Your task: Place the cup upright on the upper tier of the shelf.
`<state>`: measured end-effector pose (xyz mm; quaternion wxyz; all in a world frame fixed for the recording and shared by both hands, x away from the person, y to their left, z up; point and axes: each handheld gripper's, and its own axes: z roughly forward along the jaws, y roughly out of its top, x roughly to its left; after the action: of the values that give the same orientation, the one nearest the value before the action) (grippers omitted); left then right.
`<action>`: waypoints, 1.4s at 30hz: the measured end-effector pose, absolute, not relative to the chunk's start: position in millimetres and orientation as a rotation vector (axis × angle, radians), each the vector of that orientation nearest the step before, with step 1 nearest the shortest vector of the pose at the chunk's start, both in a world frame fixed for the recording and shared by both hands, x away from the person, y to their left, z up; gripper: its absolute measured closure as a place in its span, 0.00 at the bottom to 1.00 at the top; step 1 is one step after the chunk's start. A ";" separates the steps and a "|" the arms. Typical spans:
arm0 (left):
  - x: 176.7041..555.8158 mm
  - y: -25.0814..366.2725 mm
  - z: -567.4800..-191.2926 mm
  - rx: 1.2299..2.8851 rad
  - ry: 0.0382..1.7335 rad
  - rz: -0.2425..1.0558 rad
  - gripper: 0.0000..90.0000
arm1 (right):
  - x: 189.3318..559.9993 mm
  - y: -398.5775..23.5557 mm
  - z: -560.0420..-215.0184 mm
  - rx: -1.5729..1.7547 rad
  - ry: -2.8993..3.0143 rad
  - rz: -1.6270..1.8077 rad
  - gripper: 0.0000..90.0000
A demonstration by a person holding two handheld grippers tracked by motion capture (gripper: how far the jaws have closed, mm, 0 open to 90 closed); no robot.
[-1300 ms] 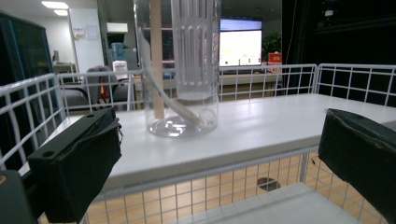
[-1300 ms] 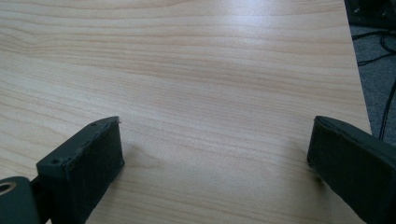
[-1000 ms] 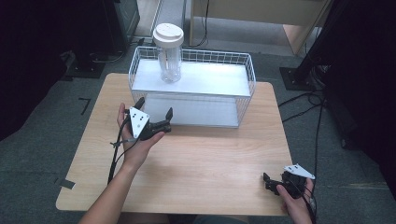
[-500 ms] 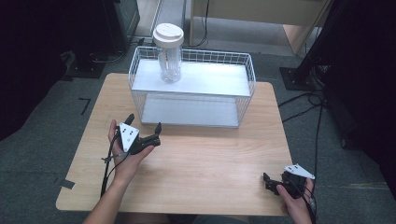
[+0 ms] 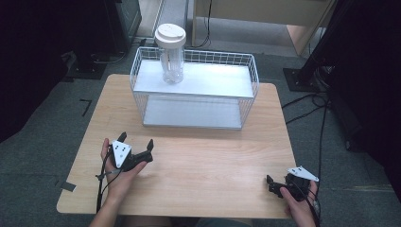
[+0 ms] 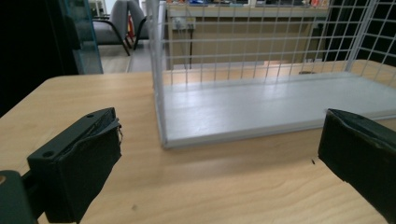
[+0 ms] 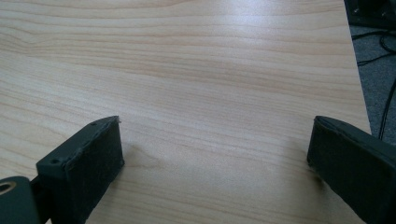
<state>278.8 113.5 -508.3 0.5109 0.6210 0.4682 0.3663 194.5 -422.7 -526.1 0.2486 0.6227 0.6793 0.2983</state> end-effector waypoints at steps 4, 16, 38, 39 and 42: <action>270.8 125.7 -514.4 1.518 1.151 0.879 0.00 | 194.5 -422.7 -526.1 1.696 1.851 0.813 0.04; 249.6 155.4 -513.3 1.563 1.217 0.913 0.00 | 194.4 -422.8 -526.0 1.695 1.853 0.809 0.04; 248.3 187.9 -518.6 1.781 1.719 0.666 0.00 | 194.4 -422.7 -525.9 1.697 1.852 0.809 0.04; 247.8 186.6 -519.2 1.828 1.718 0.696 0.00 | 194.4 -422.7 -525.9 1.697 1.852 0.809 0.04; 247.5 187.5 -519.3 1.840 1.703 0.690 0.00 | 194.4 -422.7 -525.9 1.697 1.853 0.809 0.04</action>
<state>247.5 187.5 -519.3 0.2674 0.6819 0.6311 0.2555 194.4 -422.7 -525.9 0.2483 0.6227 0.6799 0.2971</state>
